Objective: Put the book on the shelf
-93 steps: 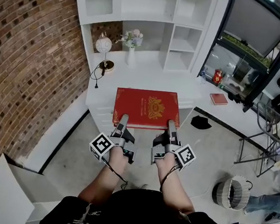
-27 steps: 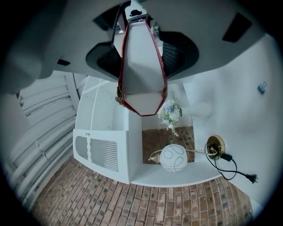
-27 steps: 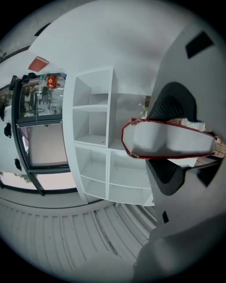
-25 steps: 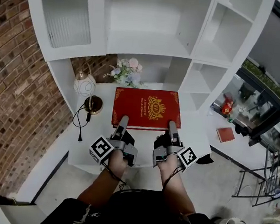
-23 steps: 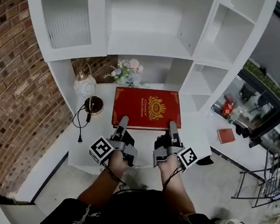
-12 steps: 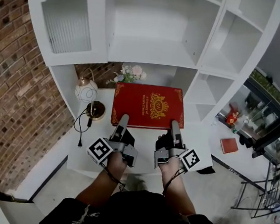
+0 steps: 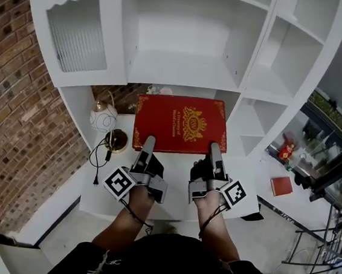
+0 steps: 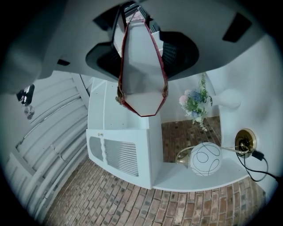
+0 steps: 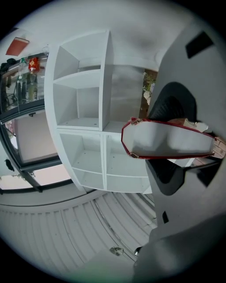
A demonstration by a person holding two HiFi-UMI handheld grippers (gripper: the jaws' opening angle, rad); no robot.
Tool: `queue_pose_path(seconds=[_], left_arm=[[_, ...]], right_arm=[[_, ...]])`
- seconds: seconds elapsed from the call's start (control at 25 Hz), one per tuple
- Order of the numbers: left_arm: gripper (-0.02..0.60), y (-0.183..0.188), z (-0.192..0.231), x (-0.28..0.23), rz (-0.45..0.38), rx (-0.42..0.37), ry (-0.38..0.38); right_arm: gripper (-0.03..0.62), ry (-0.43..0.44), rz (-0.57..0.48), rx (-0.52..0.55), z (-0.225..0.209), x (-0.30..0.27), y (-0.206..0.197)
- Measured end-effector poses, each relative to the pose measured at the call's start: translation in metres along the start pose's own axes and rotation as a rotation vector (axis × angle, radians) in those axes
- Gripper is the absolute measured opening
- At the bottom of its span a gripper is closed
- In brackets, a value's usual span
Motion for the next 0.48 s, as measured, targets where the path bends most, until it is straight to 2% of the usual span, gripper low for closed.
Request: queue_pose_path(seconds=[0.48], left_arm=[[0.255, 0.007, -0.012, -0.037, -0.004, -0.043, -0.051]], right_arm=[[0.267, 0.092, 0.002, 0.024, 0.012, -0.036, 0.025]])
Point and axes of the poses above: the fingertips, and each gripper's own axes: x backward along the fingers, z to its left, y out of its top, the point moved 9 cm from there along x, backward along the fingers, and after that the axes turned 5 degrees about z, right-handed, at the moved point
